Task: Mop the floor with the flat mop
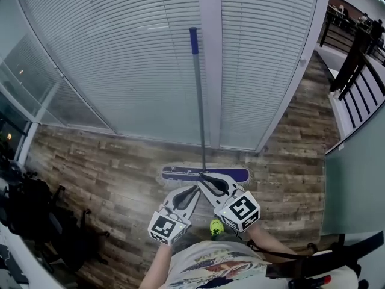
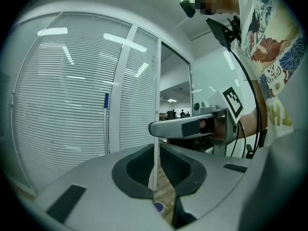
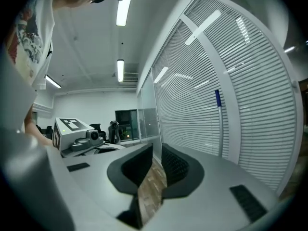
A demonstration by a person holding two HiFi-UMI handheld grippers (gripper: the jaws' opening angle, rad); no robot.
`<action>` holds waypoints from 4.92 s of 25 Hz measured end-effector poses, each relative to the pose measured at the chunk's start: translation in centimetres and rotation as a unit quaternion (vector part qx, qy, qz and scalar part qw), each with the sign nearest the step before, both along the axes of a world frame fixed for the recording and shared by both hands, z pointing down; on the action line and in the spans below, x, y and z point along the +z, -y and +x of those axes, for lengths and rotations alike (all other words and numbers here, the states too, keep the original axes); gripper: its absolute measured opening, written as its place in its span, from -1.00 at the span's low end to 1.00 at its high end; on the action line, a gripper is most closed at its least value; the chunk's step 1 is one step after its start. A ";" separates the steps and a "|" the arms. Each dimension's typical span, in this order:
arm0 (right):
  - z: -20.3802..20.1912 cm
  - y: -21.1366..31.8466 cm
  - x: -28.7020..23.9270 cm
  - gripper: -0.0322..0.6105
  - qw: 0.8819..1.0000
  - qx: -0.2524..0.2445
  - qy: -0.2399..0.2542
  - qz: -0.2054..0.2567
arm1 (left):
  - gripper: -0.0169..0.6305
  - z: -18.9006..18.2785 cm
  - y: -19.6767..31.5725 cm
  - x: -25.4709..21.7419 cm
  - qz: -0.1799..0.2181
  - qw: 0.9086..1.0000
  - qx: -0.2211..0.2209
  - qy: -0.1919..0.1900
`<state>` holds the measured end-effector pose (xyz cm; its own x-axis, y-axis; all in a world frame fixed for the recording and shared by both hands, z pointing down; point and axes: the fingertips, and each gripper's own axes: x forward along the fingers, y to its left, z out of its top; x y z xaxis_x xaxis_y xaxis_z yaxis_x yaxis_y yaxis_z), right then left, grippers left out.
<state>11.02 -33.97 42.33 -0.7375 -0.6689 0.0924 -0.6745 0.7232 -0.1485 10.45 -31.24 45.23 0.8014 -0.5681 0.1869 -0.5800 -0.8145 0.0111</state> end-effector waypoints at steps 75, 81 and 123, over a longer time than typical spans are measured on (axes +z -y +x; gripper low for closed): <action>4.7 49.8 -14.7 -0.42 0.955 0.247 -0.123 0.105 | -0.54 7.3 50.3 -3.3 0.062 0.993 0.086 -0.045; 3.1 42.5 -15.9 -0.42 0.959 0.224 -0.127 0.122 | -0.55 6.2 43.0 -3.9 0.072 0.994 0.080 -0.036; -5.7 -27.4 -0.6 -0.59 0.974 -0.059 -0.172 0.135 | -0.81 5.6 -20.4 7.8 0.105 0.981 0.134 0.090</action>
<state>5.35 -6.57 41.75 -0.7667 -0.6161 0.1806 -0.5610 0.7797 0.2780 16.07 -10.82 53.00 0.8922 -0.3827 0.2399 -0.3222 -0.9115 -0.2556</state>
